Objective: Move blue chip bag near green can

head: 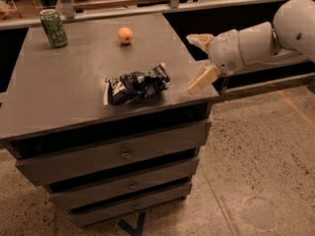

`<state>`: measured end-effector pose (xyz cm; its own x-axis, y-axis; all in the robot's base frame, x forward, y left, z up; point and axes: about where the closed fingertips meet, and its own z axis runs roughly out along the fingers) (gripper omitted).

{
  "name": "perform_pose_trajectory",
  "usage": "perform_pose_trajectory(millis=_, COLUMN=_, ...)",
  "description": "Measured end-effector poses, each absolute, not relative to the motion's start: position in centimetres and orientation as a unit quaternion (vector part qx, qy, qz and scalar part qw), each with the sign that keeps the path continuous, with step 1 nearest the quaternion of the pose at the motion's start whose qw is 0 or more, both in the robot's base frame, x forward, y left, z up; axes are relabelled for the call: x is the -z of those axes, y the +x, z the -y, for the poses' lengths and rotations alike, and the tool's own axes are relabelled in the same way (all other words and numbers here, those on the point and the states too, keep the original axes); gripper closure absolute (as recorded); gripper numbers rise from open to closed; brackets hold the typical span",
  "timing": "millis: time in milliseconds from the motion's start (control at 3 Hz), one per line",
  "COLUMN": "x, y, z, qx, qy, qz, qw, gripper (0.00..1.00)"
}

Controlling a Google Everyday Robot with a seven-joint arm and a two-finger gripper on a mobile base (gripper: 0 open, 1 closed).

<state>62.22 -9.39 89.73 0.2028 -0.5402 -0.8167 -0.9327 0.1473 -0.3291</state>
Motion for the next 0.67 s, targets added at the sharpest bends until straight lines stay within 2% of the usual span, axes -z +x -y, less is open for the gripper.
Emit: perform_pose_trajectory(millis=667, x=-86.7, y=63.8, z=6.1, qx=-0.259, qy=-0.636, qz=-0.576, qw=0.443, gripper=0.0)
